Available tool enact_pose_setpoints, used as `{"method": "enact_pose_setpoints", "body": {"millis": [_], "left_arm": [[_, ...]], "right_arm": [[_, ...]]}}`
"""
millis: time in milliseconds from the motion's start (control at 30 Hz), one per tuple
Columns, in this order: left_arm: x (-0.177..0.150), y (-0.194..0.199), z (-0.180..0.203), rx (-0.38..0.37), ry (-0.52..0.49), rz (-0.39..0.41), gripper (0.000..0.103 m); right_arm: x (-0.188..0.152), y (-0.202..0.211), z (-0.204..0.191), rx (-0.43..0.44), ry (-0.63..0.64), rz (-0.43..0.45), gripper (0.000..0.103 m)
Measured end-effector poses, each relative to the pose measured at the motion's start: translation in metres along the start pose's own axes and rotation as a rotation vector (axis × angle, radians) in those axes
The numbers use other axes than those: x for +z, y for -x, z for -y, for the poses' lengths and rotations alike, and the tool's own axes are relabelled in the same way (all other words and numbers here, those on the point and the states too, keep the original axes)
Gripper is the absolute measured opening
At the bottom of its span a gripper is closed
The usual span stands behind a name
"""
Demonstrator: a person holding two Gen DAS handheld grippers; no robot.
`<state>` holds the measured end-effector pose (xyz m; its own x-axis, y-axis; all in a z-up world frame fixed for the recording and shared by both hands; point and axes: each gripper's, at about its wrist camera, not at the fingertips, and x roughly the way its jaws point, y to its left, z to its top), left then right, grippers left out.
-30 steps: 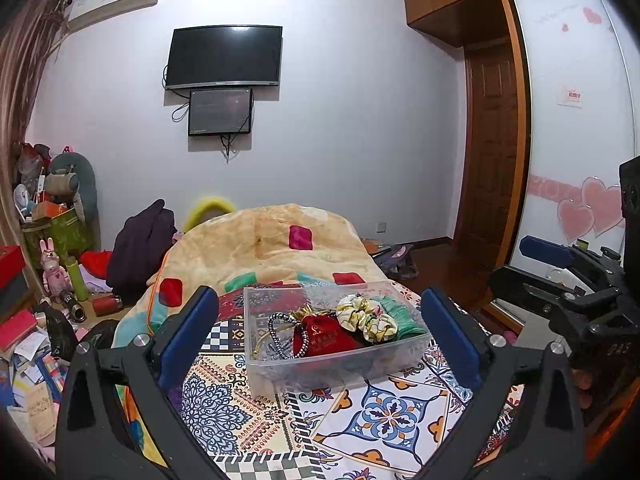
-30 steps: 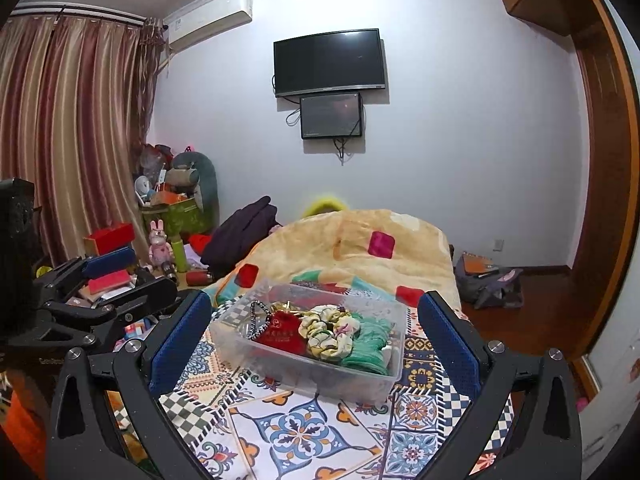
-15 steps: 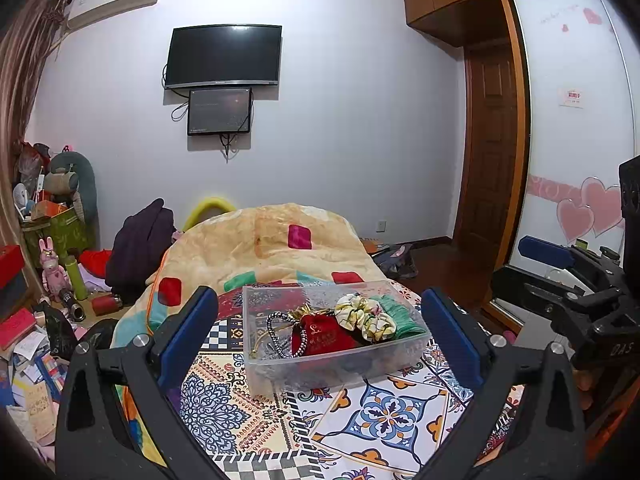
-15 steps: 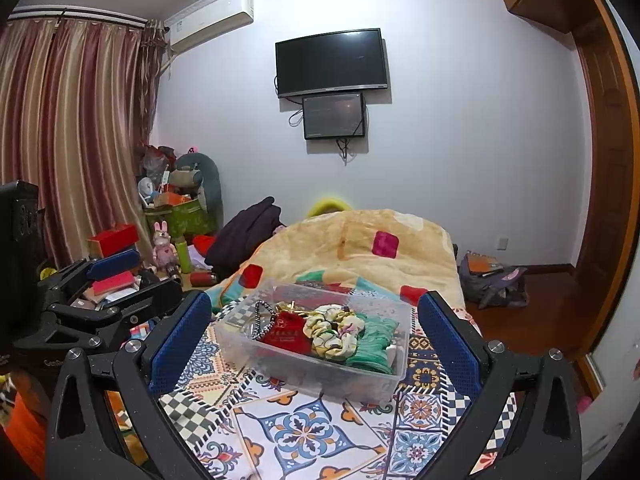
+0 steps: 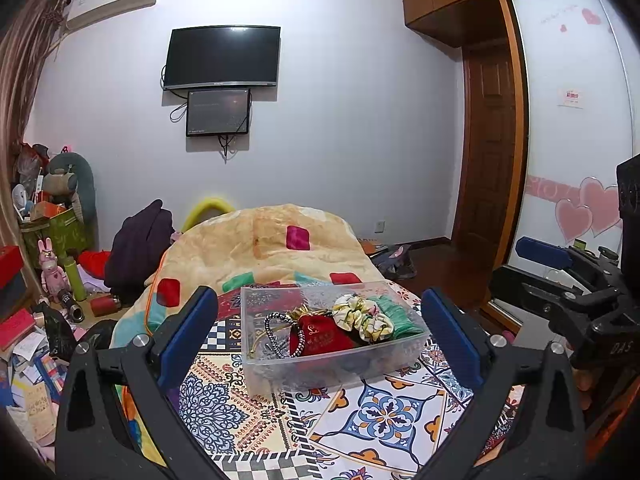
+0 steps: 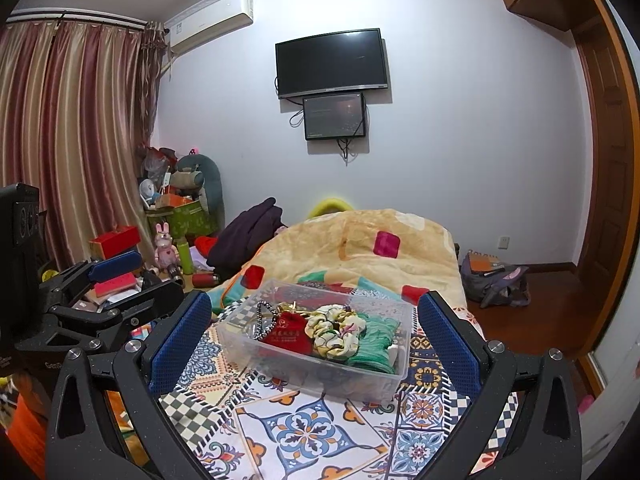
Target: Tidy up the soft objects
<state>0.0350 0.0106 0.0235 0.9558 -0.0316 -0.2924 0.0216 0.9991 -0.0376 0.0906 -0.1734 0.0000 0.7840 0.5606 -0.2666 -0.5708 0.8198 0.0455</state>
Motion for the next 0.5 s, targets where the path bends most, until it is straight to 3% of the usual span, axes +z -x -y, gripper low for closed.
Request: {"method": "enact_pose_setpoints", "body": {"millis": [500], "left_arm": [[0.0007, 0.0006, 0.0012, -0.009, 0.003, -0.003, 0.103]], "right_arm": [[0.0007, -0.0004, -0.0007, 0.002, 0.0, 0.001, 0.103]]}}
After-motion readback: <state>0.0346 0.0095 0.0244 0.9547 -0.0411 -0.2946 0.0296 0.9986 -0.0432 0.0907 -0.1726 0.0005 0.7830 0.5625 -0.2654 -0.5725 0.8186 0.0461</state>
